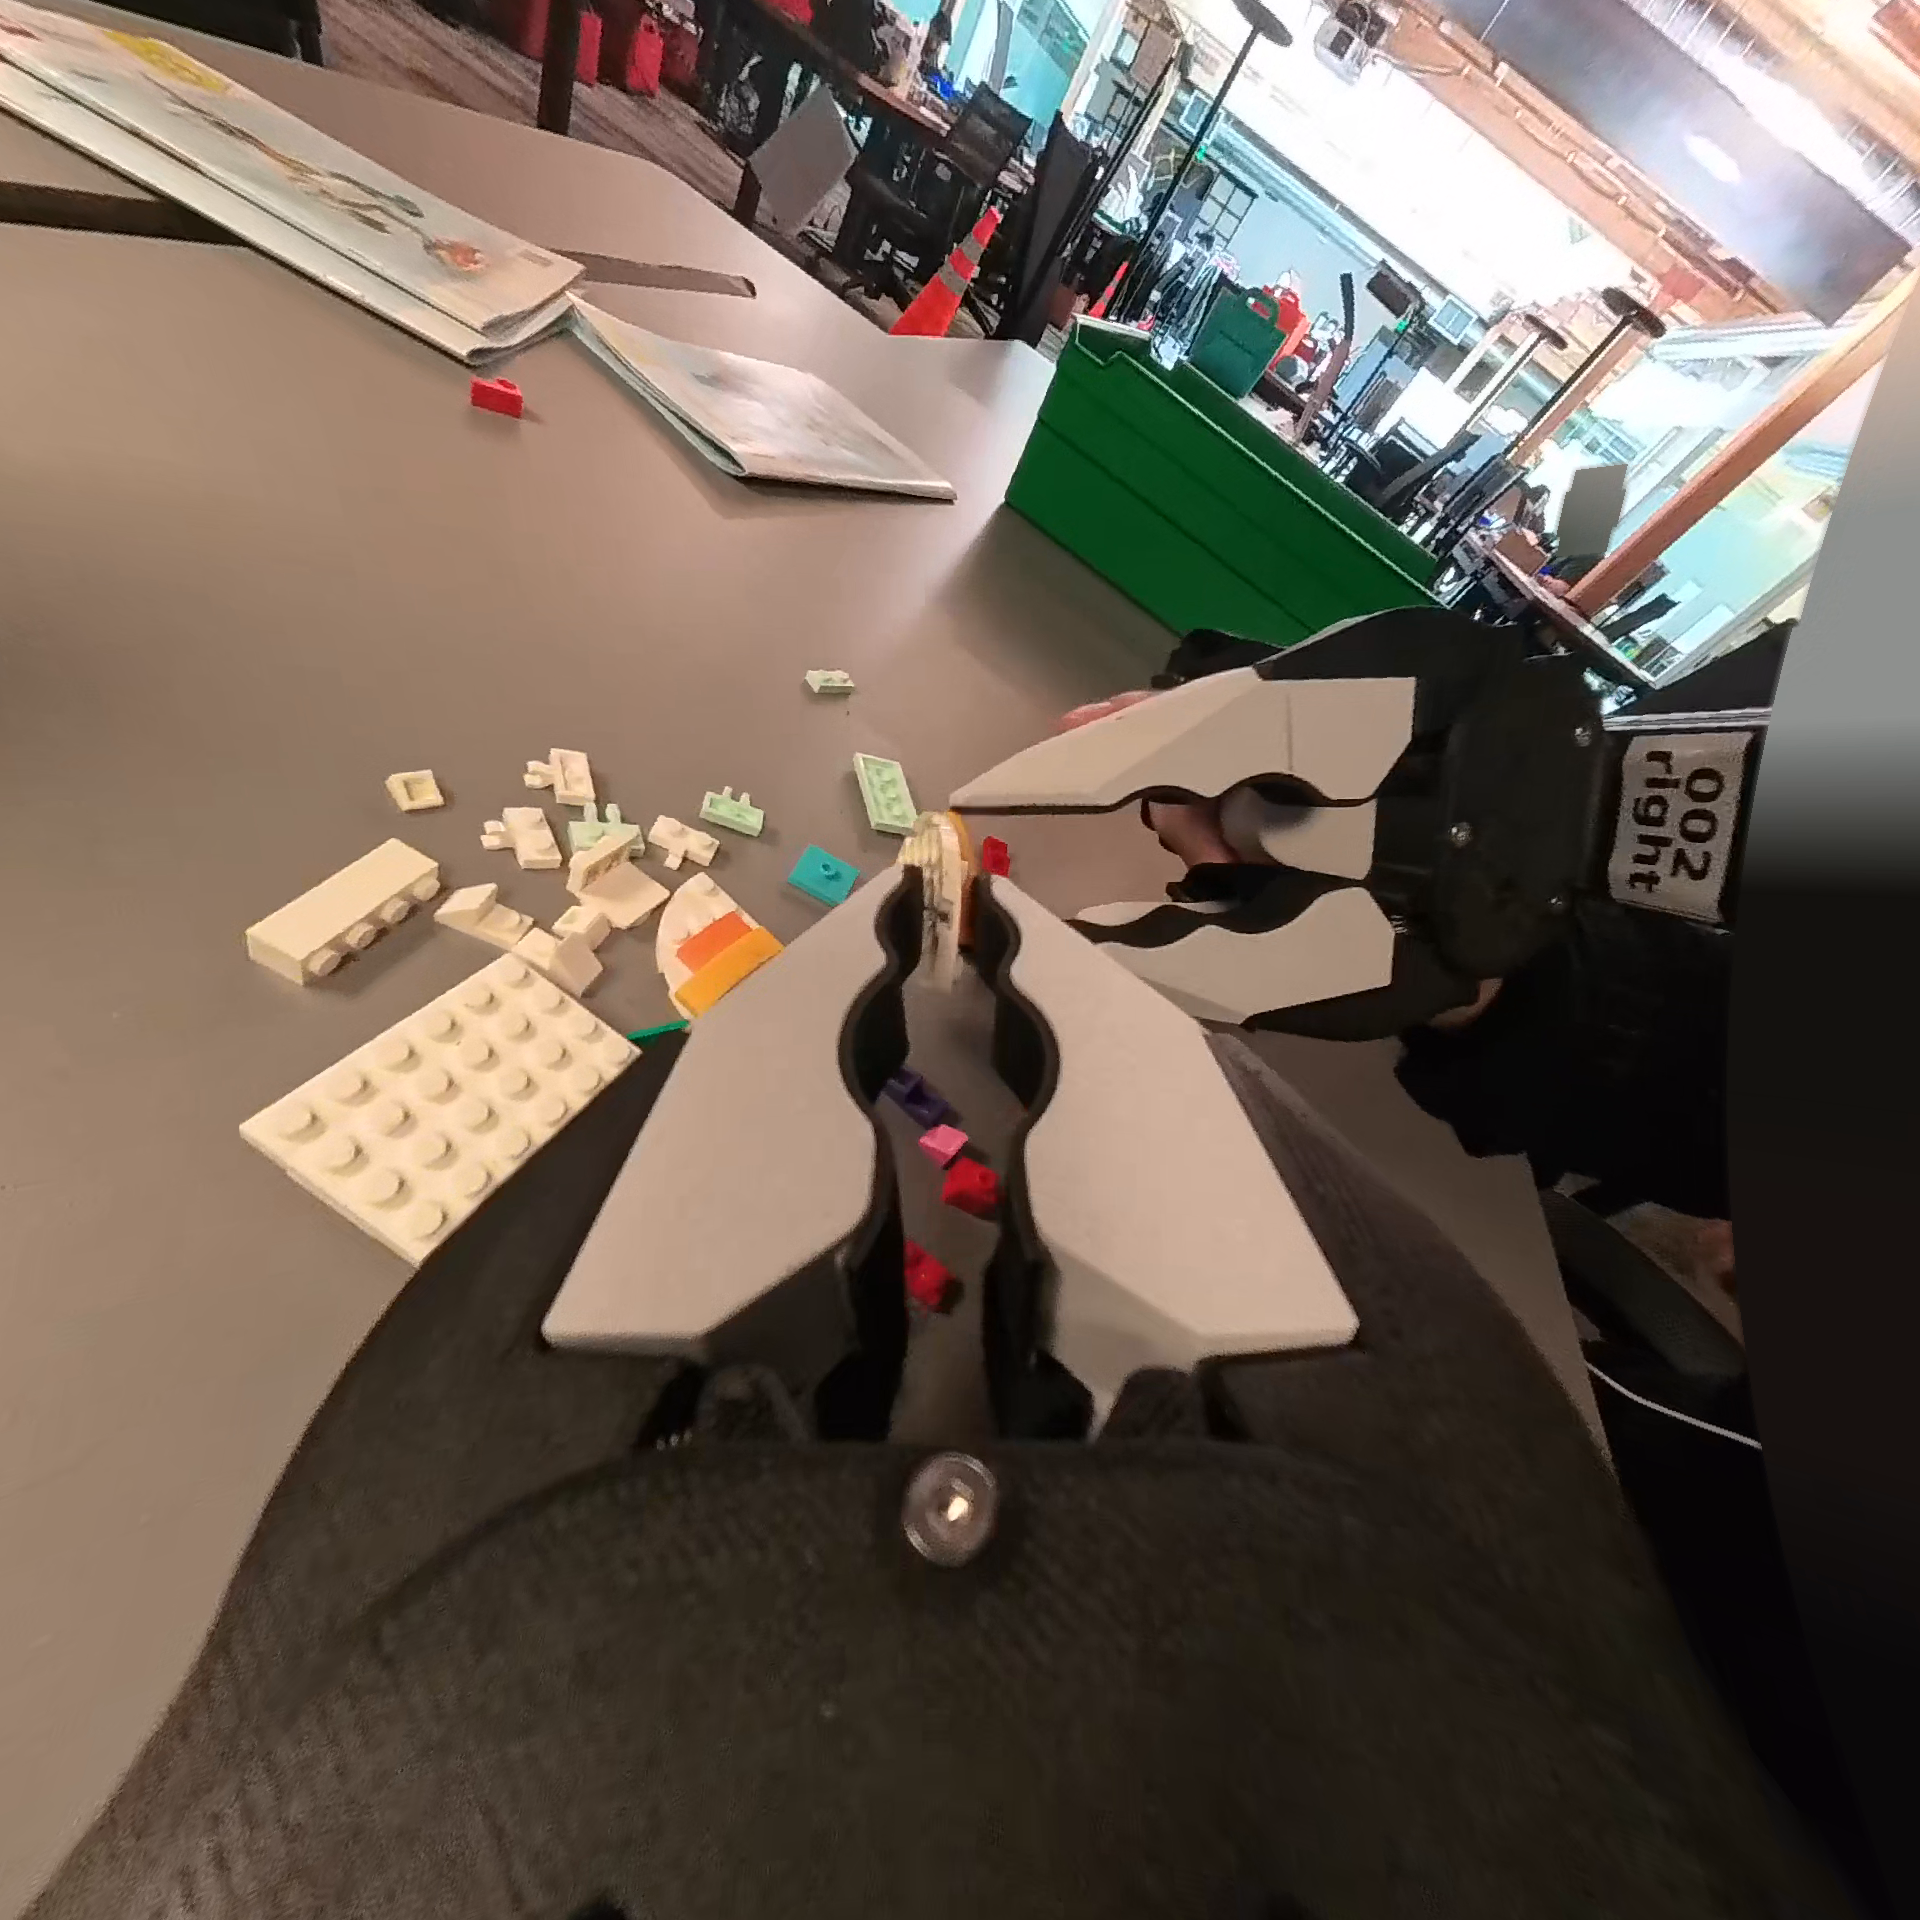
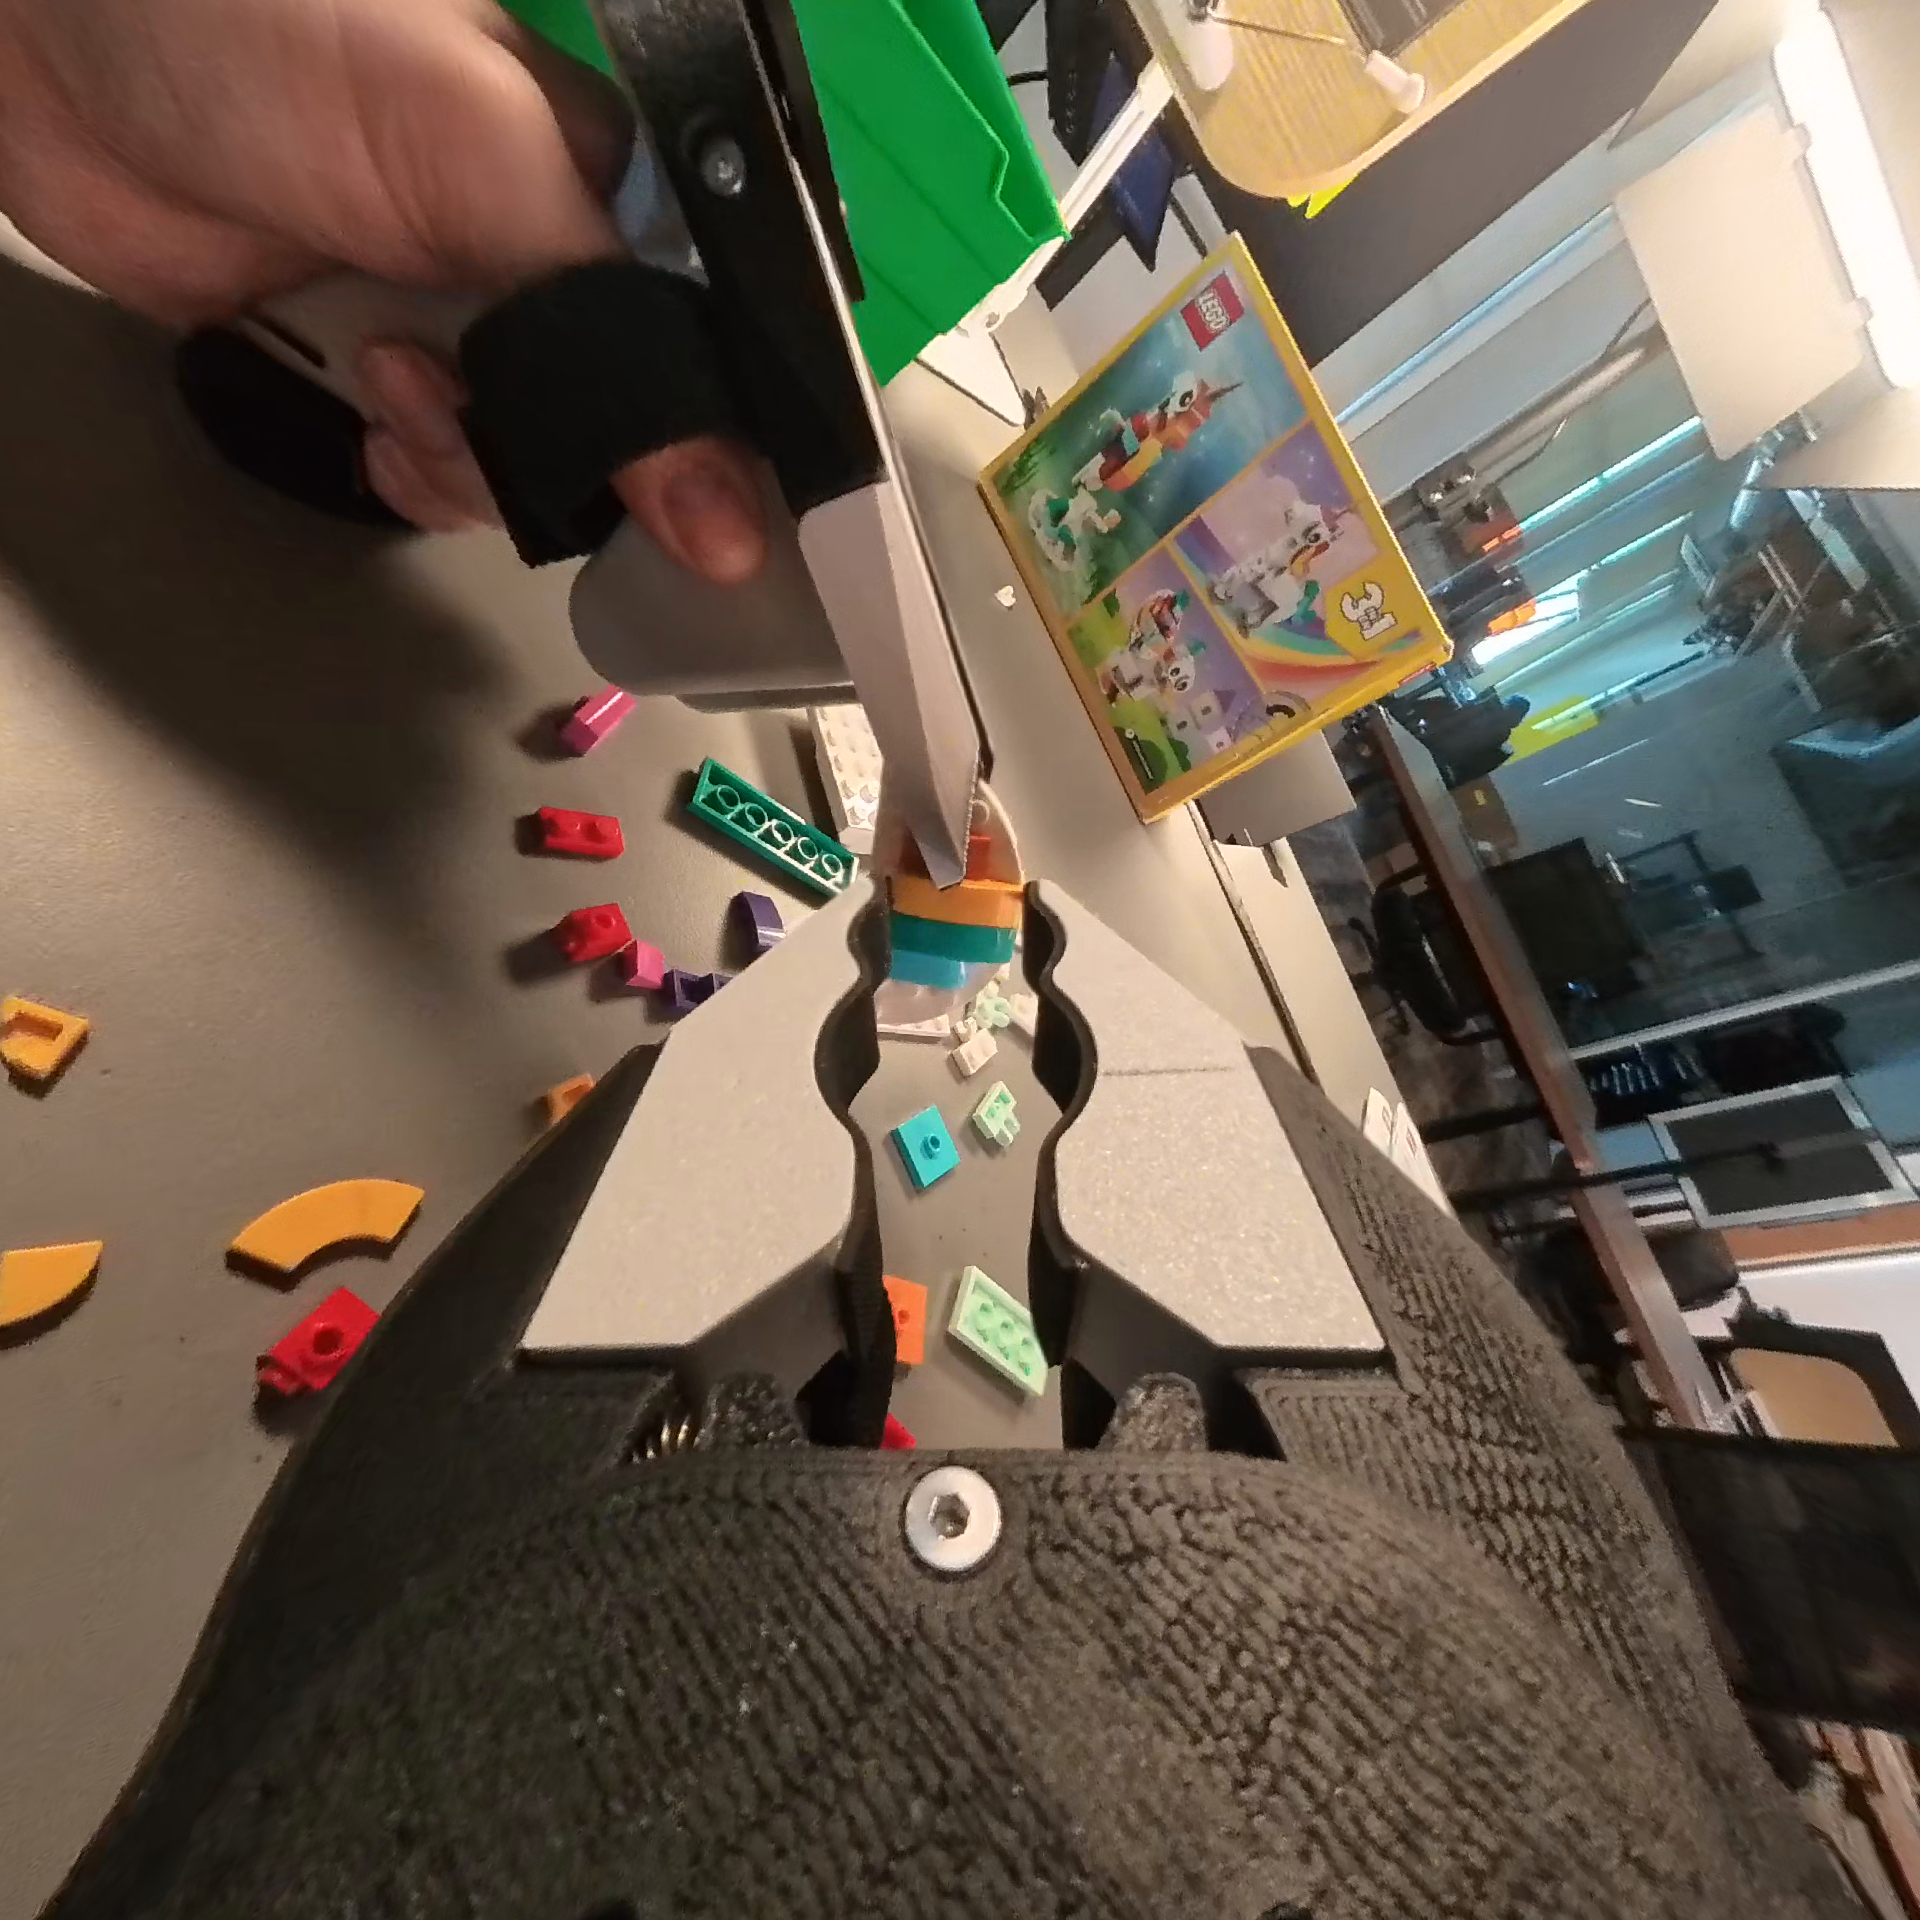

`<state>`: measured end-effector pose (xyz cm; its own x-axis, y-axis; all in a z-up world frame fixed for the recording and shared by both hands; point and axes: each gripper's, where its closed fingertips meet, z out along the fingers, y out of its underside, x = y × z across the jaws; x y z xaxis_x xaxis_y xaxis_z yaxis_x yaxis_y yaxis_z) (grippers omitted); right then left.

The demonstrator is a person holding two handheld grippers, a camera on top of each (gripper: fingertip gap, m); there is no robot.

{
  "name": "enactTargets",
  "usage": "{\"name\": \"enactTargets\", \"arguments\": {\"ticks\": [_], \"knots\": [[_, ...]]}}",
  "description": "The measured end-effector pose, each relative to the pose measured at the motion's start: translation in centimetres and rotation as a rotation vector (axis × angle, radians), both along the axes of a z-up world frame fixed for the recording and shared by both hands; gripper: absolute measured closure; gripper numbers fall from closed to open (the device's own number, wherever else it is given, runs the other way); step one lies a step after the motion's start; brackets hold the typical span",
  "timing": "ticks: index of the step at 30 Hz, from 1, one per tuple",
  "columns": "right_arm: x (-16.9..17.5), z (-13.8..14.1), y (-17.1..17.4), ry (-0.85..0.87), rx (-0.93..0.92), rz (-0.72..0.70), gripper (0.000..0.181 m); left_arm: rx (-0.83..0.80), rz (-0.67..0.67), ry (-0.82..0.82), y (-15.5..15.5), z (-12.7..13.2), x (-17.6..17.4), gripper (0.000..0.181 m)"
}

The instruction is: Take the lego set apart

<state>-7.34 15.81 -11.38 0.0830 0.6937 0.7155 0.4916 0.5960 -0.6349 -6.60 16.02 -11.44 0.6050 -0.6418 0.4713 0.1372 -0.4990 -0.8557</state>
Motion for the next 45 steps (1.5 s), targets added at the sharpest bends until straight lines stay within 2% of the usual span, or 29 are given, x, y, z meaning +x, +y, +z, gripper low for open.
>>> {"name": "enactTargets", "arguments": {"ticks": [16, 20, 22, 26, 30, 33, 39, 45], "knots": [[-0.1, -0.2, 0.3, -0.017, -0.017, -0.045, 0.158, -0.043, -0.007, -0.066, 0.0, 0.1, 0.0, 0.172], [0.1, 0.8, 0.4, 0.049, -0.056, -0.042, 0.158, 0.046, -0.012, -0.060, -0.1, 1.1, 0.2, 0.169], [0.5, 1.4, 0.9, 0.084, -0.063, -0.052, 0.158, 0.020, -0.050, -0.073, -0.3, 0.9, 0.3, 0.164], [0.8, 2.1, 1.0, 0.139, -0.111, -0.044, 0.158, 0.048, -0.067, -0.137, -0.4, 1.7, 0.5, 0.170], [0.8, 2.3, 0.6, 0.152, -0.128, -0.026, 0.158, 0.092, -0.048, -0.040, -0.4, 1.5, 0.3, 0.177], [1.0, 1.5, 0.4, 0.126, -0.296, 0.042, 0.159, 0.116, -0.077, 0.083, -0.7, 0.7, 0.6, 0.178], [2.6, 0.1, -0.5, 0.079, -0.692, 0.249, 0.159, 0.106, -0.185, 0.144, -1.9, -0.3, 2.5, 0.177], [3.2, -0.5, -1.0, 0.054, -0.899, 0.350, 0.159, 0.075, -0.229, 0.138, -2.5, -0.6, 3.1, 0.178]]}}
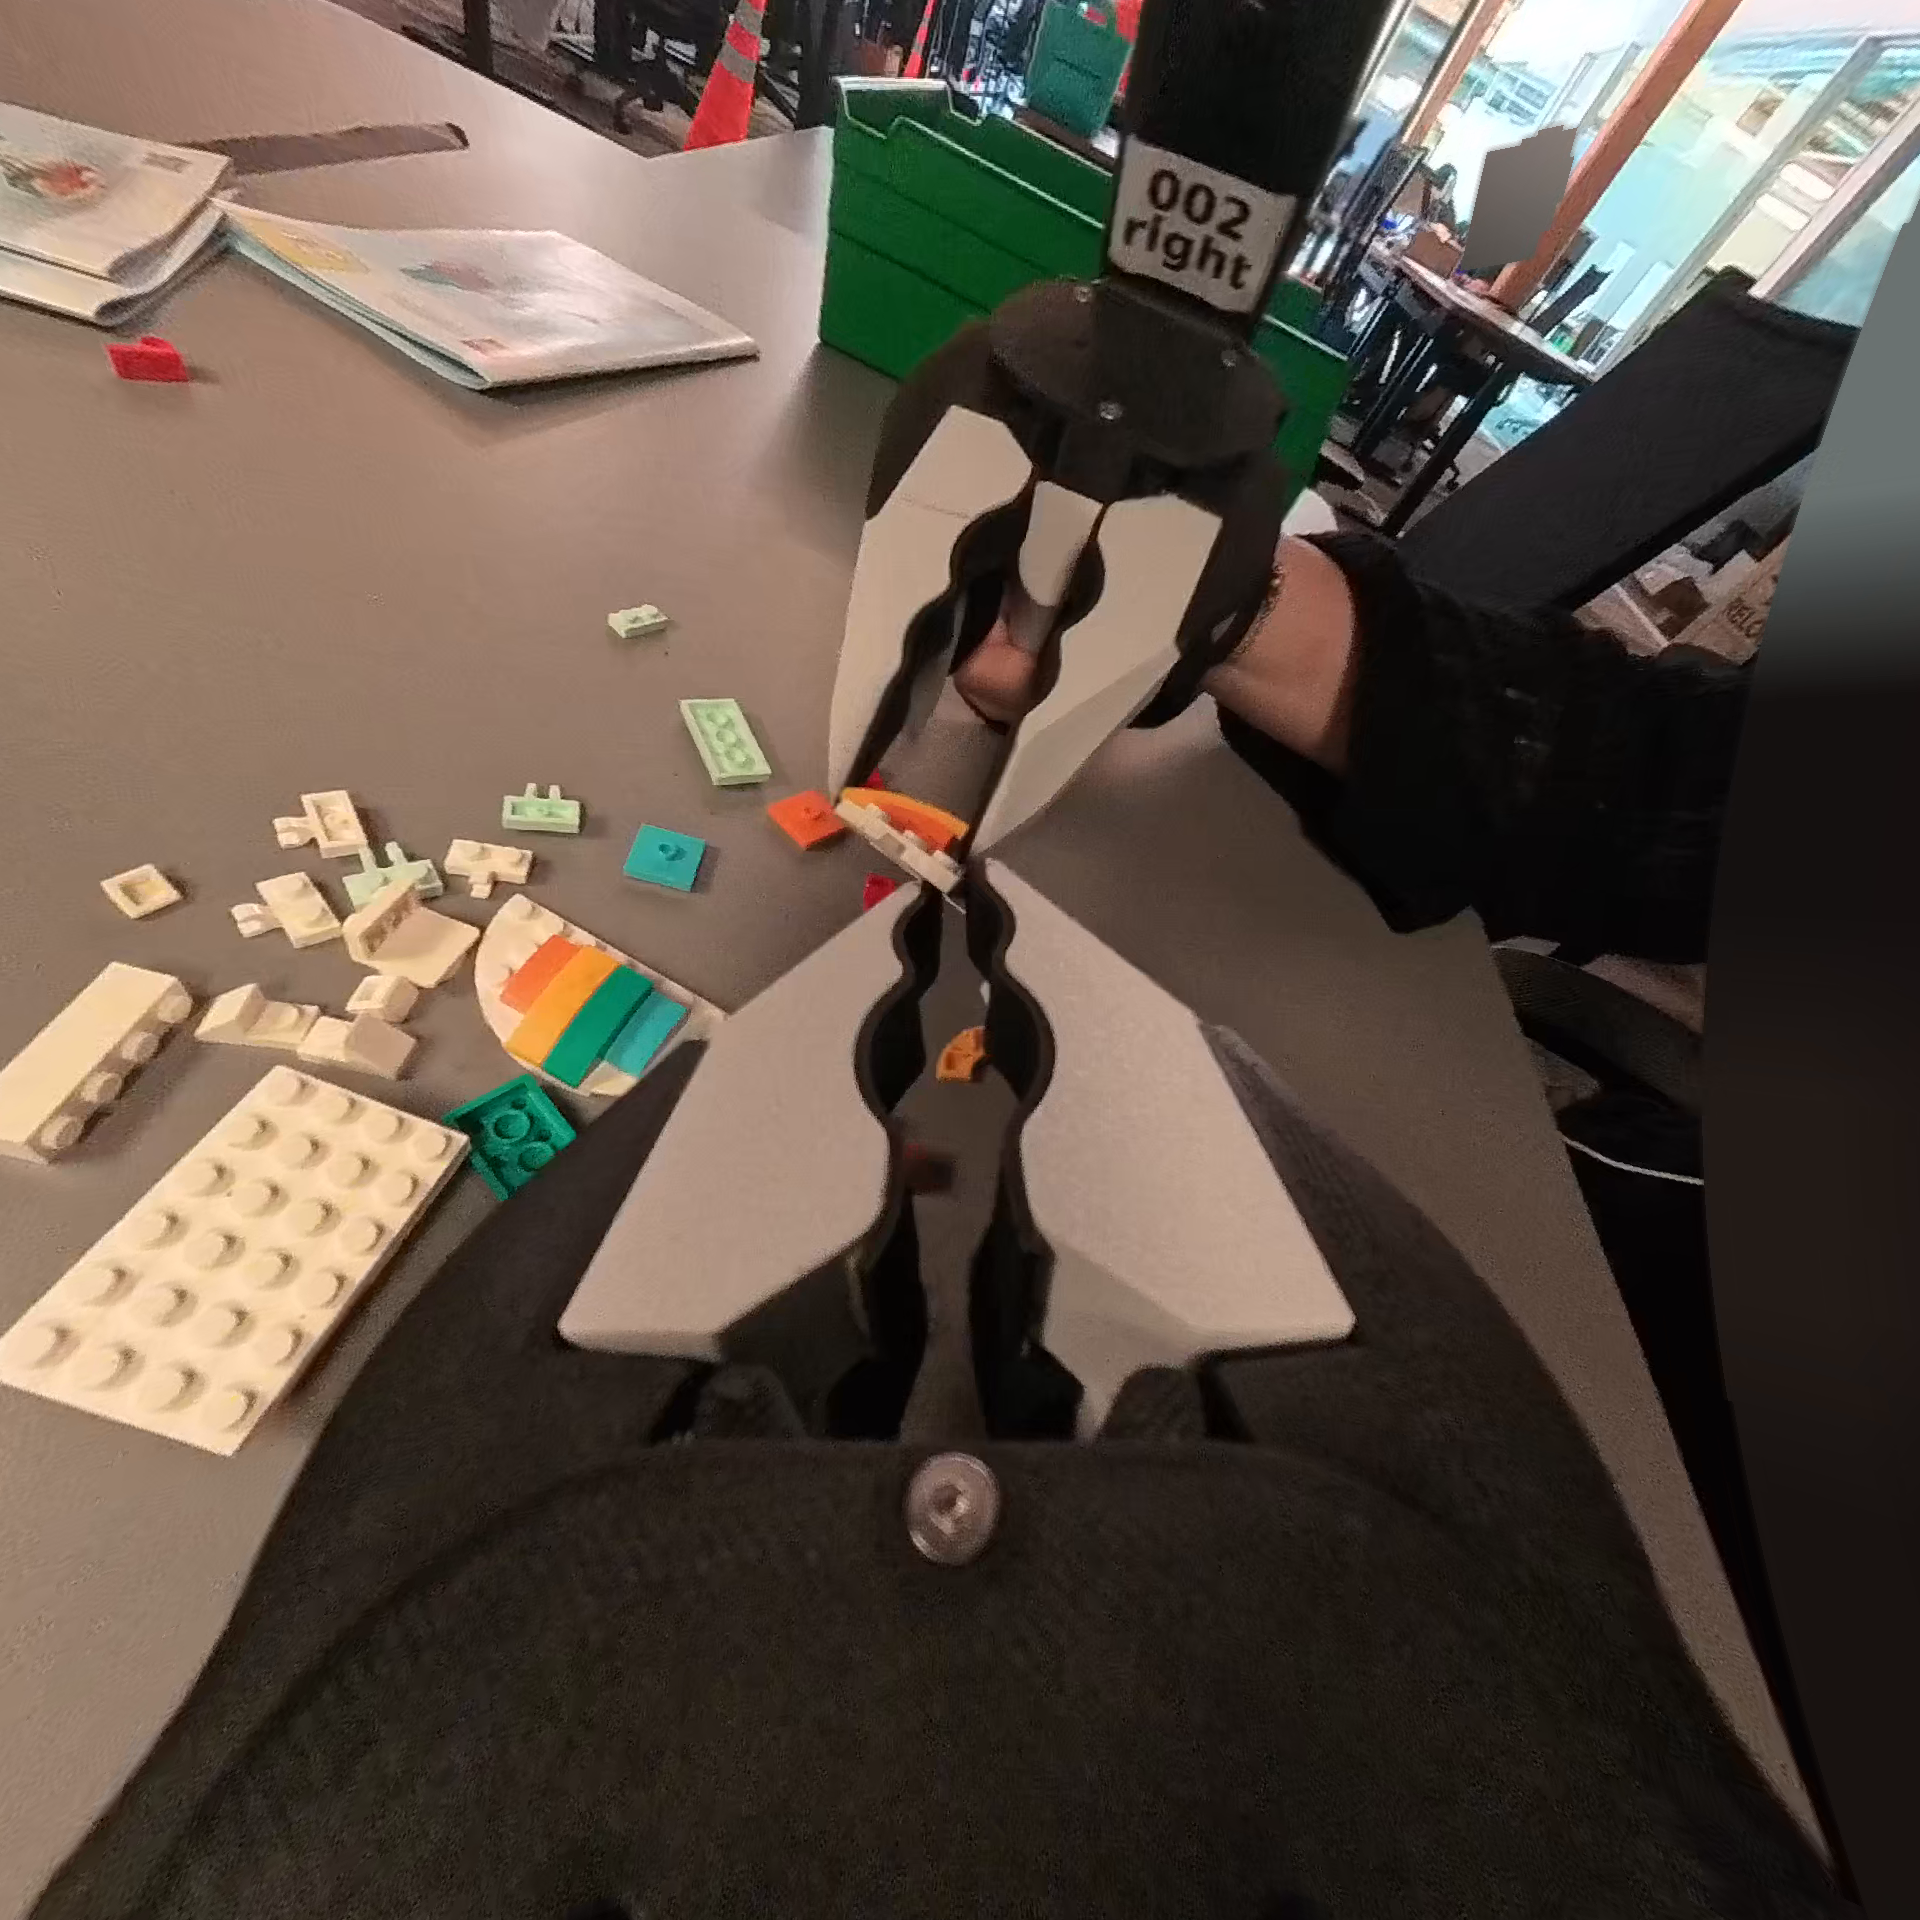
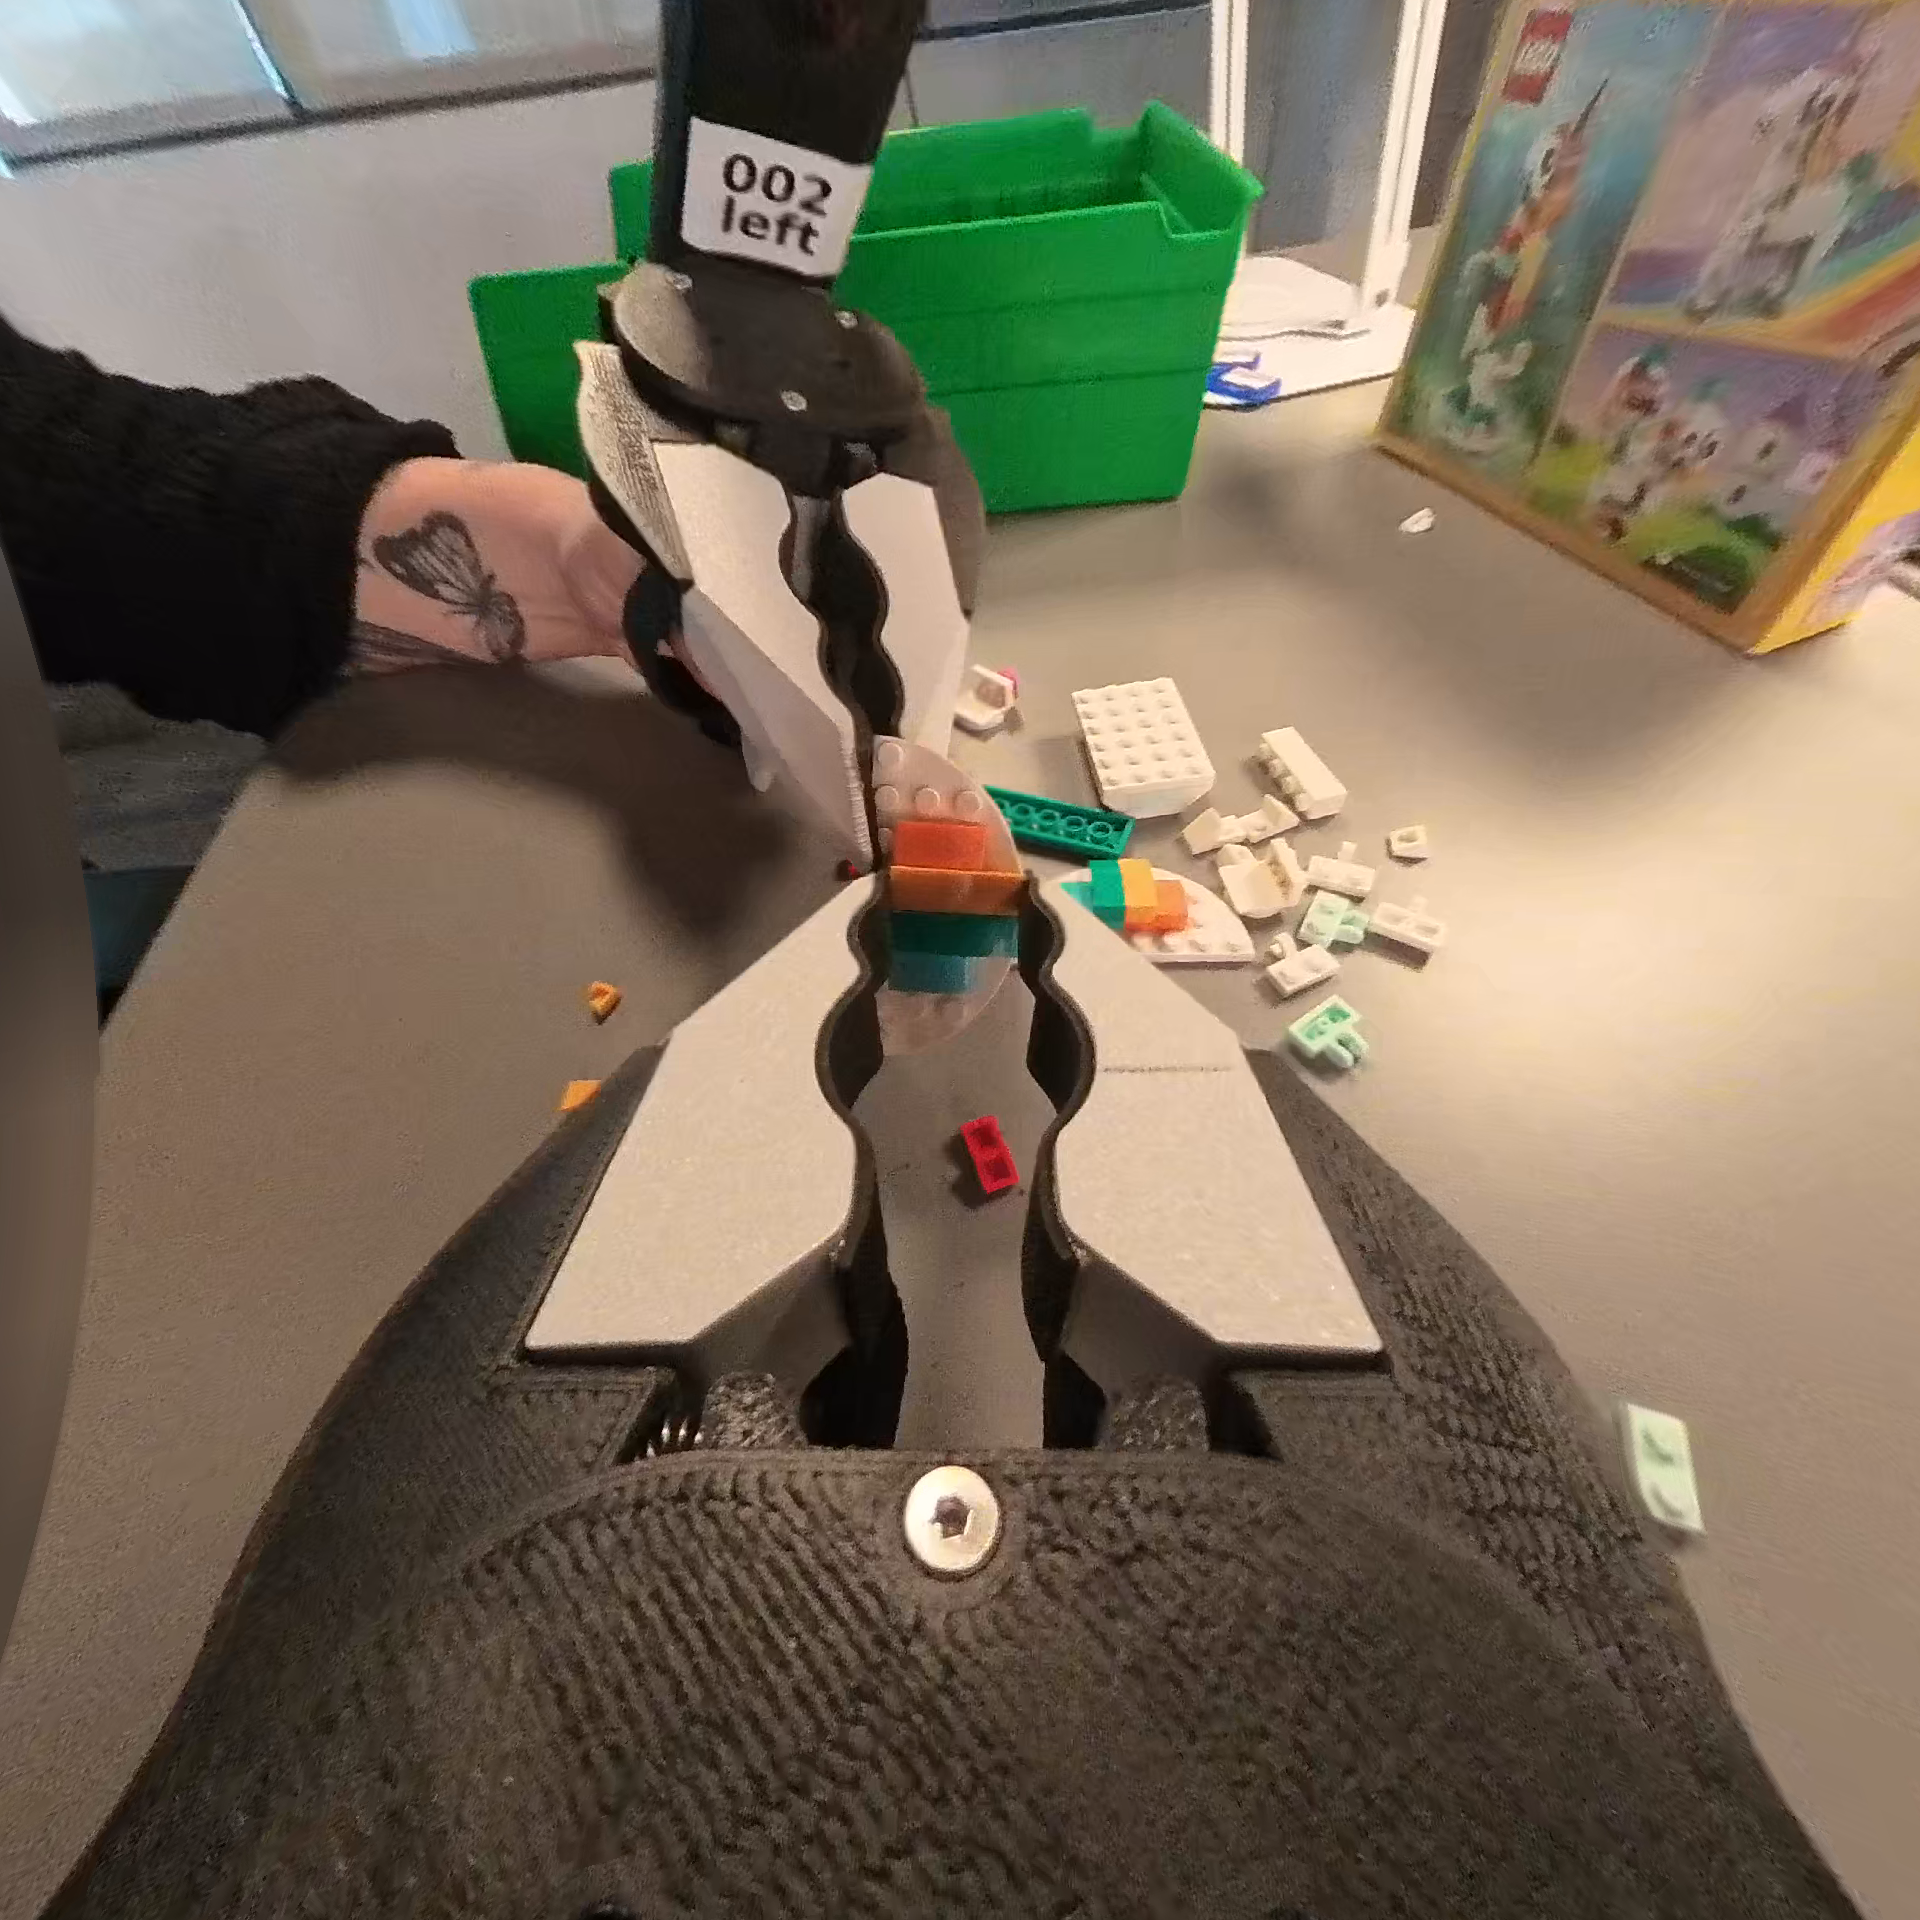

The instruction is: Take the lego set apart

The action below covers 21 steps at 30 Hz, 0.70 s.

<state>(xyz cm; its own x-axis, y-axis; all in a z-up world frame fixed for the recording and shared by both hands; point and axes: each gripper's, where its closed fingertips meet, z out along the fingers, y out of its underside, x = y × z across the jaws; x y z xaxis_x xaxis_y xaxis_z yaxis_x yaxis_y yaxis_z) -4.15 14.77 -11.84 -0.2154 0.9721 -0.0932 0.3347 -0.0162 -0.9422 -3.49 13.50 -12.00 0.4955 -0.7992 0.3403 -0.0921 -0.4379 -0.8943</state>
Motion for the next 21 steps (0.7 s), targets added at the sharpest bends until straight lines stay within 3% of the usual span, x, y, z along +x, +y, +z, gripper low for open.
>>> {"name": "enactTargets", "arguments": {"ticks": [8, 21], "knots": [[0.3, 0.1, -0.3, -0.010, -0.089, 0.069, 0.159, -0.068, -0.025, -0.060, -0.4, 0.1, 0.3, 0.178], [-0.5, 0.3, 1.5, -0.081, 0.575, -0.239, 0.159, -0.168, 0.148, -0.097, 1.6, -0.6, -1.0, 0.178]]}}
